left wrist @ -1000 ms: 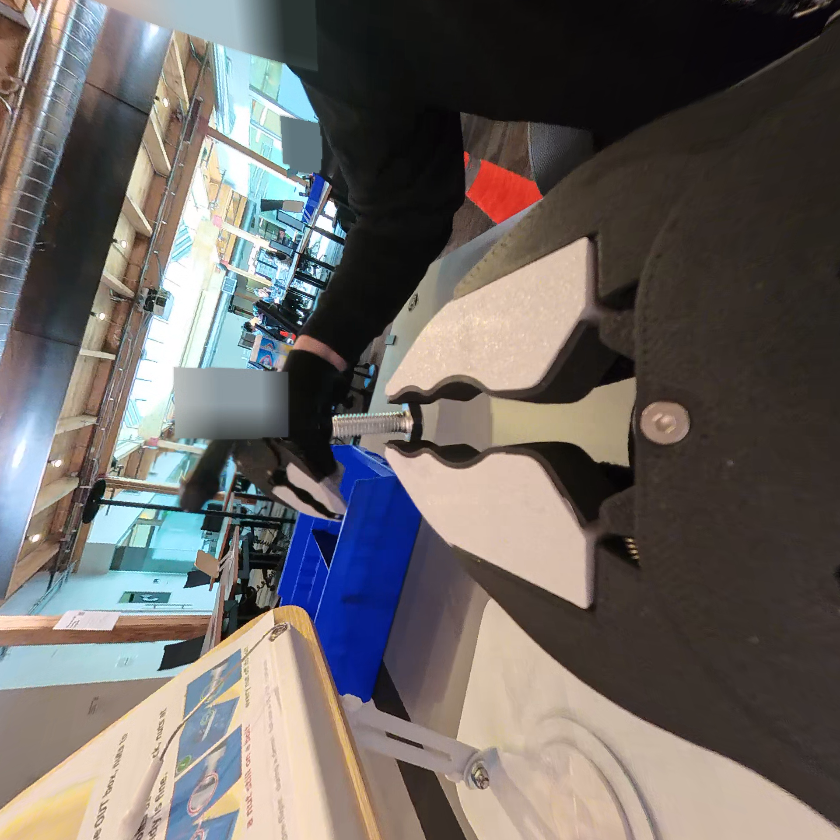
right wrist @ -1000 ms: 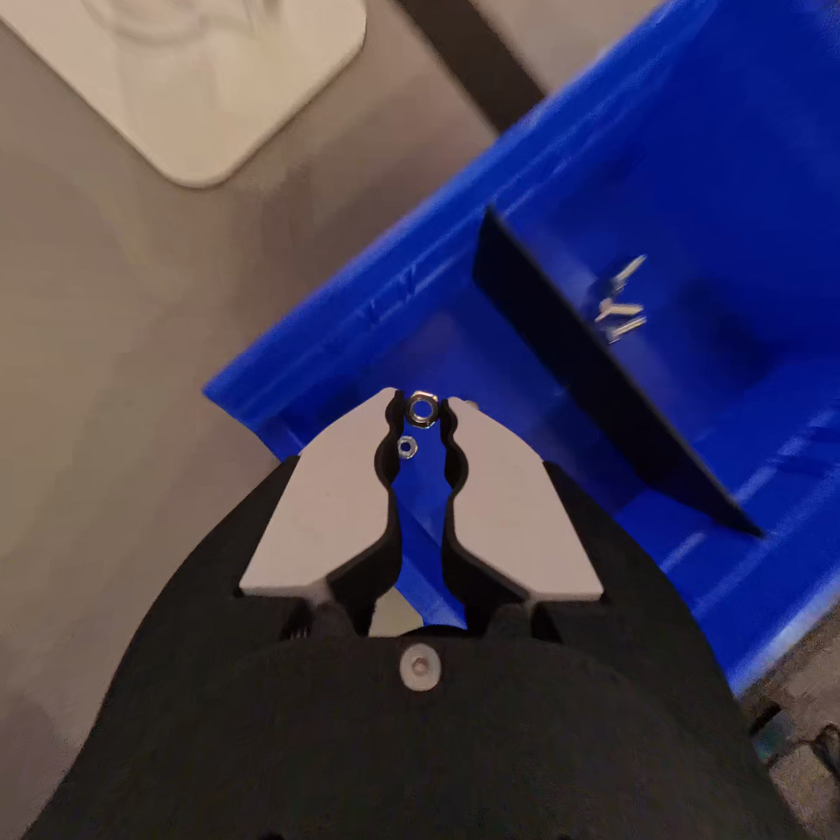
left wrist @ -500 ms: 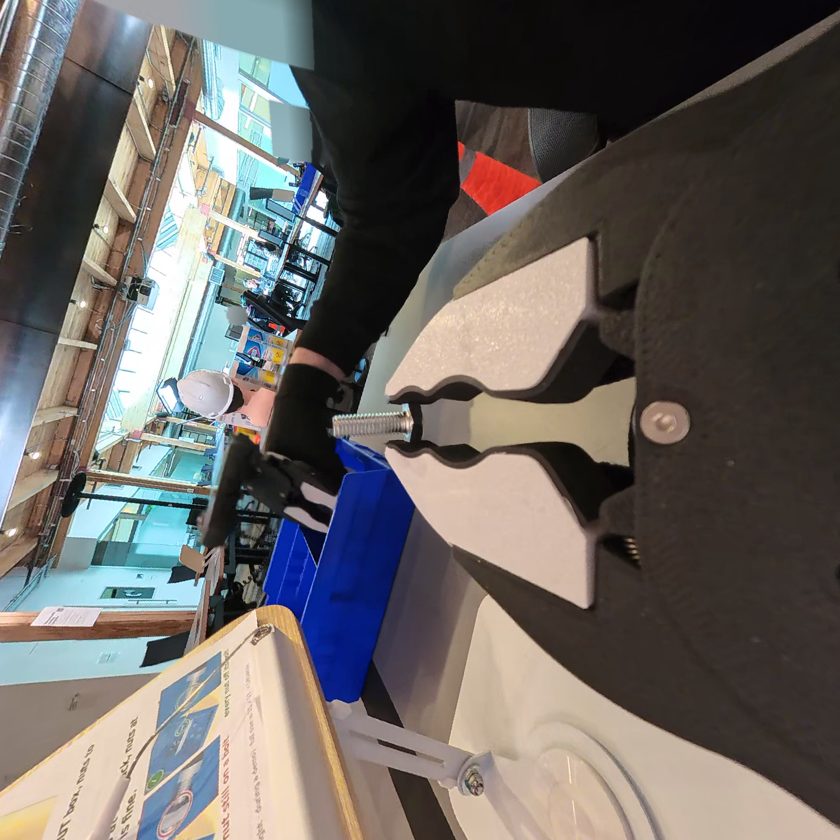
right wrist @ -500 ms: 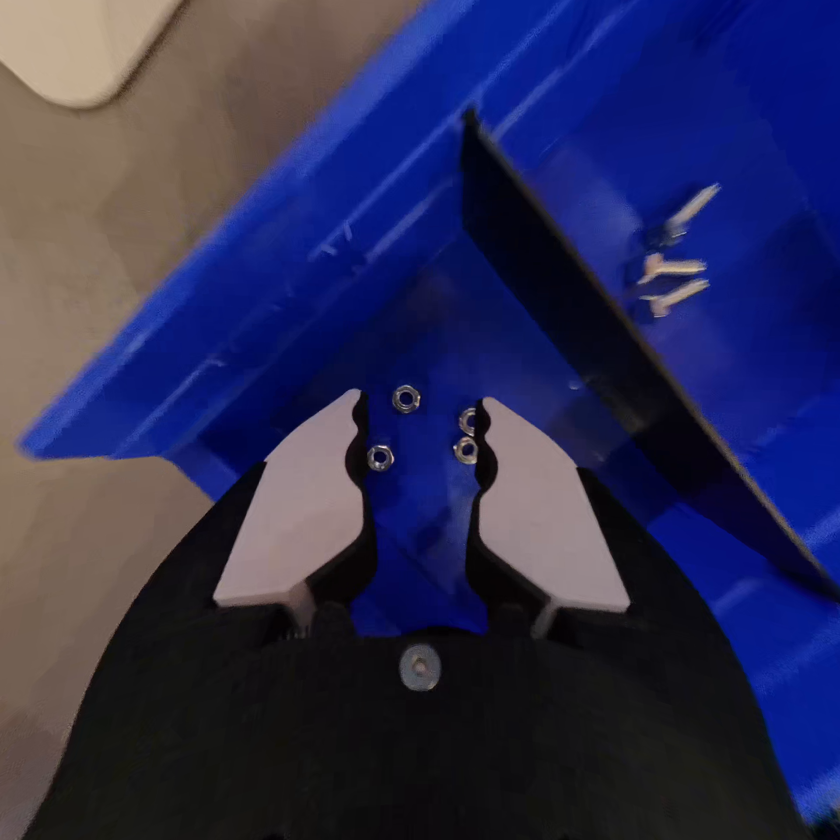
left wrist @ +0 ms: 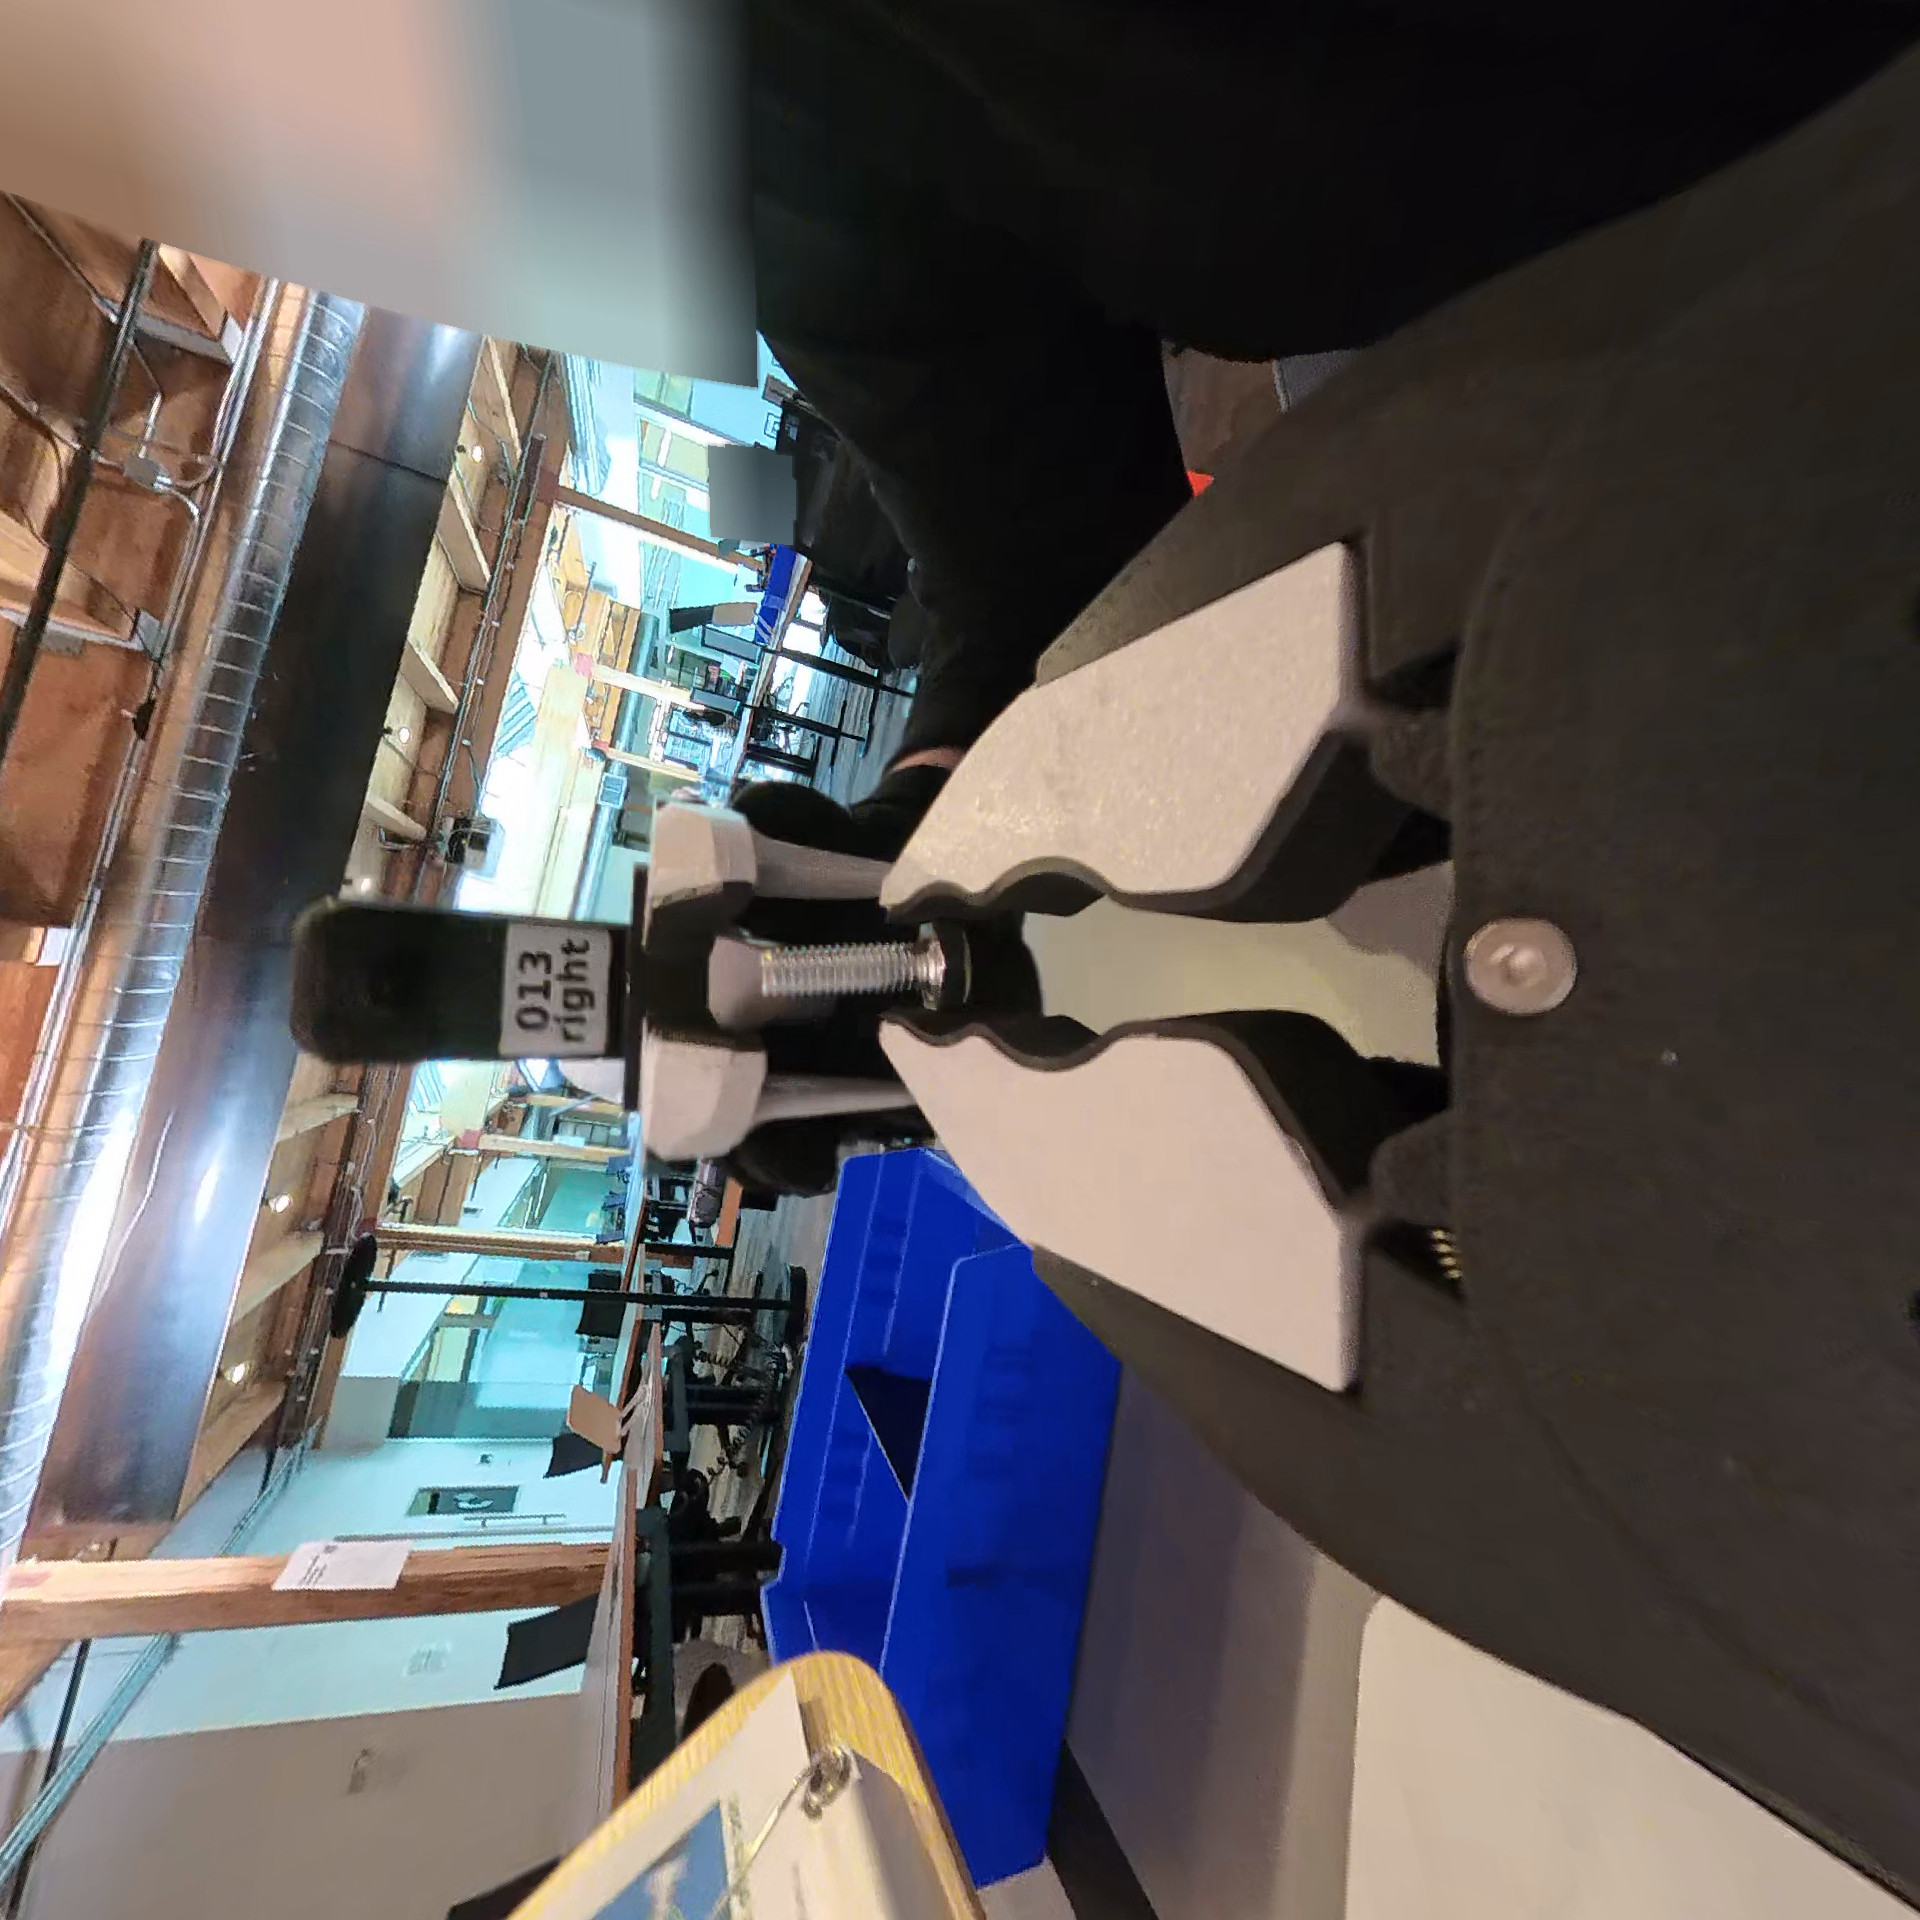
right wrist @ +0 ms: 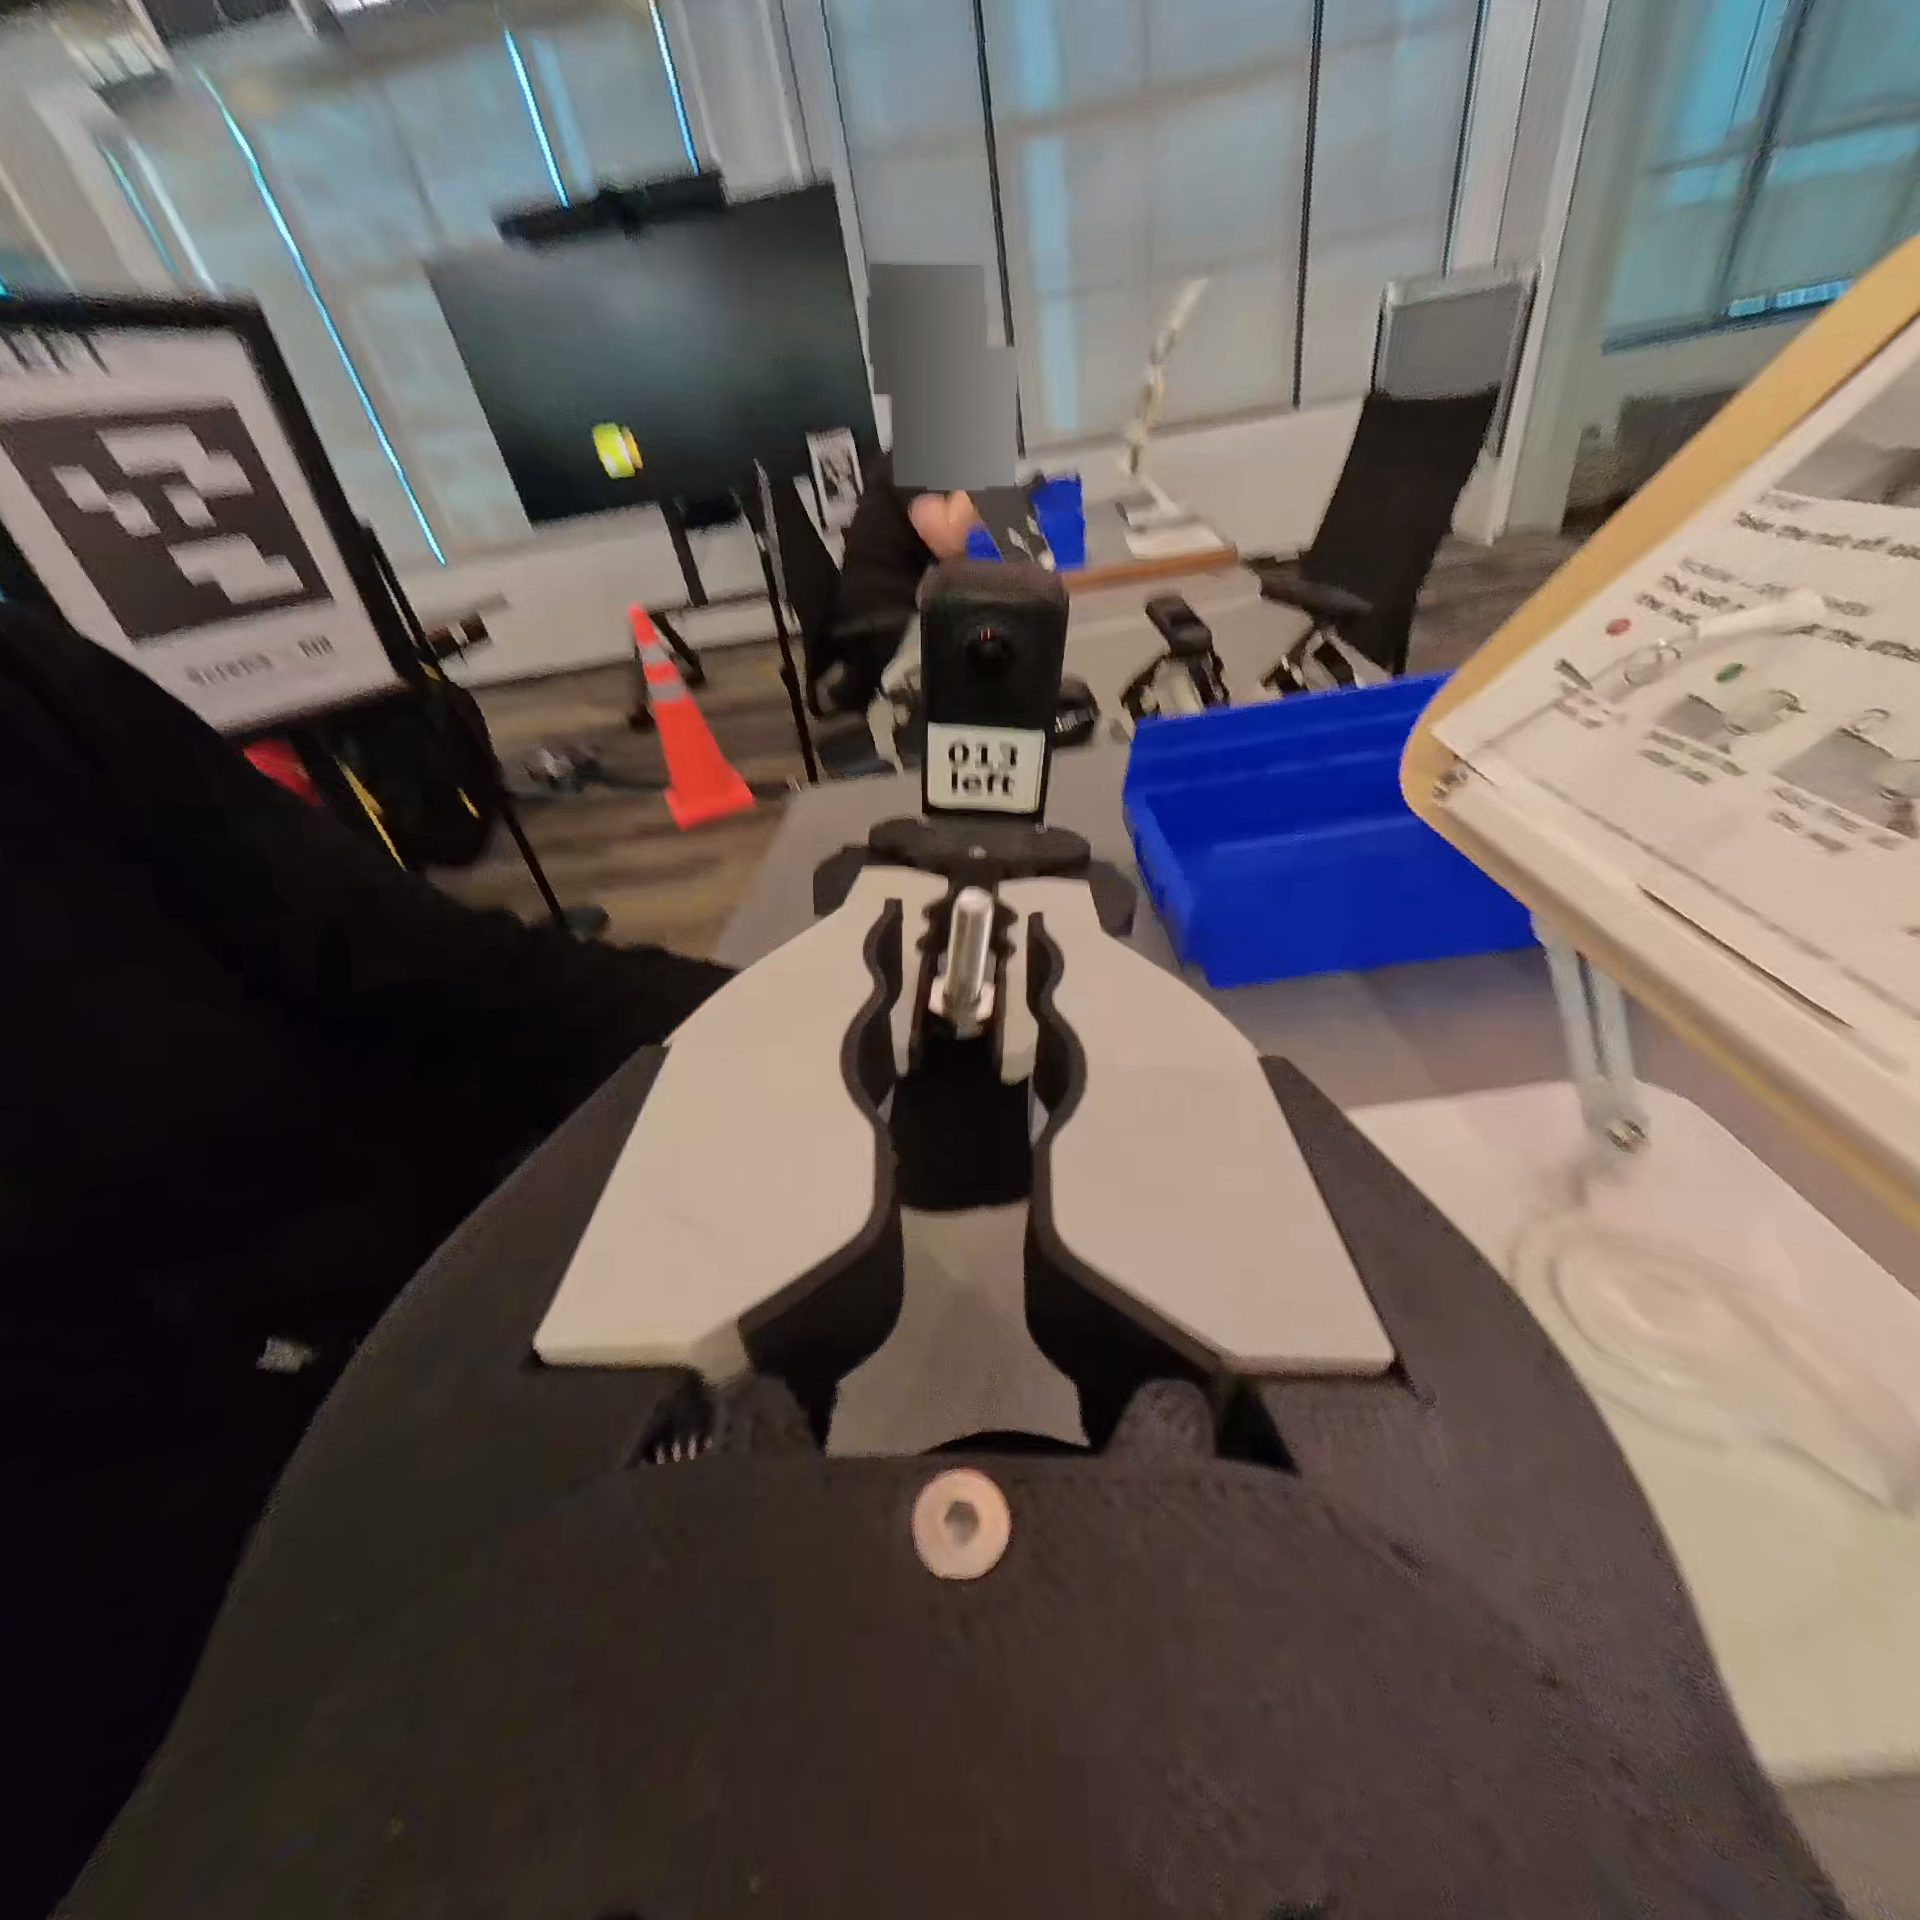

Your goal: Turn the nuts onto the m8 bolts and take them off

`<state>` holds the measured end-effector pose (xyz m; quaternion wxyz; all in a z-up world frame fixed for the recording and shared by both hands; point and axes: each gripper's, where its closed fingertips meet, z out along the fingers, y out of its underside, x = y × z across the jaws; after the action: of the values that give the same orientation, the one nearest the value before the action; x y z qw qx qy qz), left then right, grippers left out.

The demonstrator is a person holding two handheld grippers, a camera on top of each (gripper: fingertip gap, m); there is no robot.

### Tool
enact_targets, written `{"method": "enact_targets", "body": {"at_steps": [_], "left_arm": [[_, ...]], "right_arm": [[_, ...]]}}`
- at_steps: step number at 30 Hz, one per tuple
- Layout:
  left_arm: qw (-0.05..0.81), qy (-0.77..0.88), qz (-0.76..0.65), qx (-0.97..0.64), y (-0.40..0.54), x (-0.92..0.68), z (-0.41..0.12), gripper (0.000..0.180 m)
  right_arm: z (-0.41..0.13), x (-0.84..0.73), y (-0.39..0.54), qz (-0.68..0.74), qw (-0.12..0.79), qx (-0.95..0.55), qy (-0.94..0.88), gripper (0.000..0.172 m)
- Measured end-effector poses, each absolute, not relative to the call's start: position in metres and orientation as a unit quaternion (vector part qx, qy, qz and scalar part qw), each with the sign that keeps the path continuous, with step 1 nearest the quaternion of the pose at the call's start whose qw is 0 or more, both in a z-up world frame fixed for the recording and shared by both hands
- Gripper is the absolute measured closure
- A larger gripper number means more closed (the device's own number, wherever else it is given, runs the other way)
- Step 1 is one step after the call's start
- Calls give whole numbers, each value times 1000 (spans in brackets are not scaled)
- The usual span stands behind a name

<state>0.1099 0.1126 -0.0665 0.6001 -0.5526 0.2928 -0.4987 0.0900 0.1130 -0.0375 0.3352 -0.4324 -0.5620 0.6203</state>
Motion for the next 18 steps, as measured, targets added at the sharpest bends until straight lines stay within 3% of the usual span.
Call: {"method": "enact_targets", "body": {"at_steps": [3, 6, 11, 18], "left_arm": [[601, 302, -492, -553, 111, 112, -66, 166], [601, 300, -495, -551, 111, 110, -64, 166], [600, 303, -494, -551, 111, 110, -65, 166], [627, 280, -476, -550, 113, 85, -56, 160]], "right_arm": [[-45, 78, 111, 634, 323, -434, -552, 150], [-45, 75, 102, 652, 314, -414, -552, 164], [-46, 73, 101, 669, 303, -408, -542, 164], [6, 119, 153, 617, 421, -416, -519, 164]]}}
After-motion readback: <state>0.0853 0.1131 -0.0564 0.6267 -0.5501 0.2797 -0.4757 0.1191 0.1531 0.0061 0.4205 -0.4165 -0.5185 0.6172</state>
